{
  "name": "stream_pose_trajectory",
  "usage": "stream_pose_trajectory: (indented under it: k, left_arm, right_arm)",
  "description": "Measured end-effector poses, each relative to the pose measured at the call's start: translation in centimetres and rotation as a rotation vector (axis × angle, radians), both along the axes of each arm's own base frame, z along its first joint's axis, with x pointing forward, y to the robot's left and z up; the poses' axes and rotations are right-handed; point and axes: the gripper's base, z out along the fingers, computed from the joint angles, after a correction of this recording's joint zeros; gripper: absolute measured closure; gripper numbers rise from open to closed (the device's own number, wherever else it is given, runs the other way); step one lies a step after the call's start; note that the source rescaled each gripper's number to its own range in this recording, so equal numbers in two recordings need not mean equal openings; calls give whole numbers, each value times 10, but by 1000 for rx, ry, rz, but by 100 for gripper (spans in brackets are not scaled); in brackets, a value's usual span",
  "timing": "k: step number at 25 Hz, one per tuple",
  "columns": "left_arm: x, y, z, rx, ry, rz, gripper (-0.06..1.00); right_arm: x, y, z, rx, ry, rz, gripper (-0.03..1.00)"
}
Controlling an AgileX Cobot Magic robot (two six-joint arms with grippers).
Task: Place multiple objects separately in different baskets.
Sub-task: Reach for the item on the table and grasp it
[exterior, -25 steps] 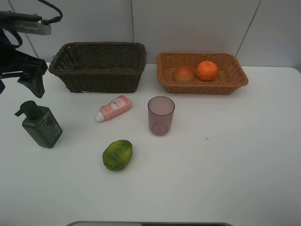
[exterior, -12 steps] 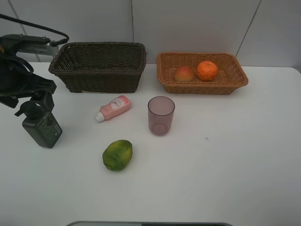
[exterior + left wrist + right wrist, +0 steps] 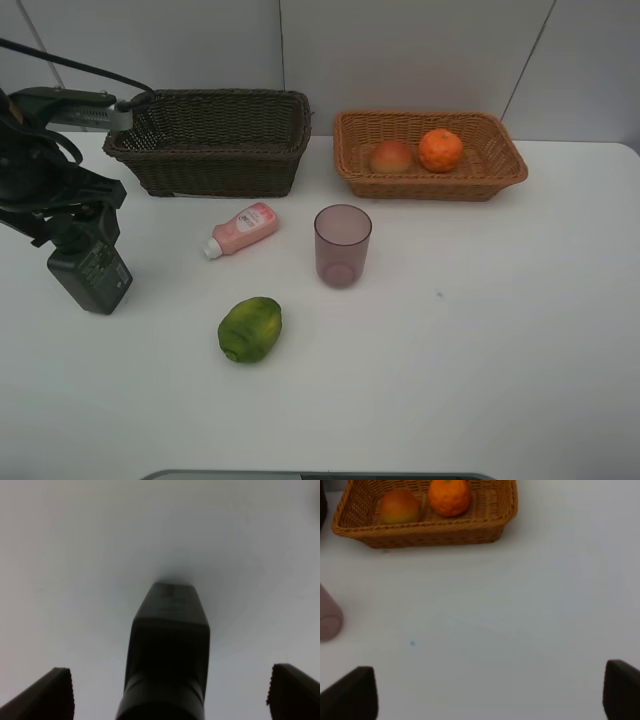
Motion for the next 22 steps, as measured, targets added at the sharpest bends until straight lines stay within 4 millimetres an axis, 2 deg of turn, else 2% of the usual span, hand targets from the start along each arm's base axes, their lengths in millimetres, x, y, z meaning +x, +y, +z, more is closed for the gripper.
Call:
stream_pose_trajectory:
  k: [22]
  left_arm:
    - [-1,0,-1,1,9,1,-6]
  right_arm:
    - [0,0,0,0,0,0,-3]
